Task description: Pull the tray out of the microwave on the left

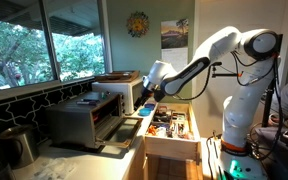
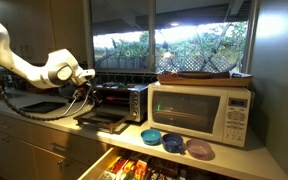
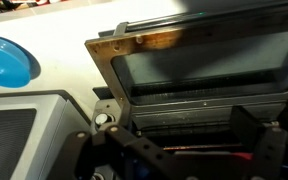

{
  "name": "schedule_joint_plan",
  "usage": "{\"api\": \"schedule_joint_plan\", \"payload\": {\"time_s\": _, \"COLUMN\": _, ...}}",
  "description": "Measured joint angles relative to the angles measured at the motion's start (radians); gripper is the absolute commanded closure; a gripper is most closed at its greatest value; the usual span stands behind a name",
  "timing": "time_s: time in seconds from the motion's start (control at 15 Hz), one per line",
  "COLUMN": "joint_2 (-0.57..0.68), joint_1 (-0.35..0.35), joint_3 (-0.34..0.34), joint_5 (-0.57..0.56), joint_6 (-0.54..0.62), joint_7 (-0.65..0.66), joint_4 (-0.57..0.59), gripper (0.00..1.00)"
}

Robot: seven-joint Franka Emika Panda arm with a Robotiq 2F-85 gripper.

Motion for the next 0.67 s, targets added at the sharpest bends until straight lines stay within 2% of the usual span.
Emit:
{"api": "schedule_joint_plan", "payload": {"time_s": 0.4, "joint_2": 0.013, "joint_1": 0.001, "joint_3": -0.001, "joint_5": -0.001, "joint_6": 0.008, "joint_7": 0.000, "joint_4": 0.010, "gripper": 0.00}}
{"api": "schedule_joint_plan", "payload": {"time_s": 0.47, "joint_2": 0.017, "joint_1": -0.001, "joint_3": 0.000, "joint_5": -0.002, "joint_6": 0.053, "joint_7": 0.005, "joint_4": 0.006, "gripper": 0.00}}
{"api": "schedule_joint_plan", "payload": {"time_s": 0.67, "joint_2": 0.061, "joint_1": -0.039, "joint_3": 0.023, "joint_5": -0.050, "joint_6": 0.296, "joint_7": 0.034, "joint_4": -0.012, "gripper": 0.00}}
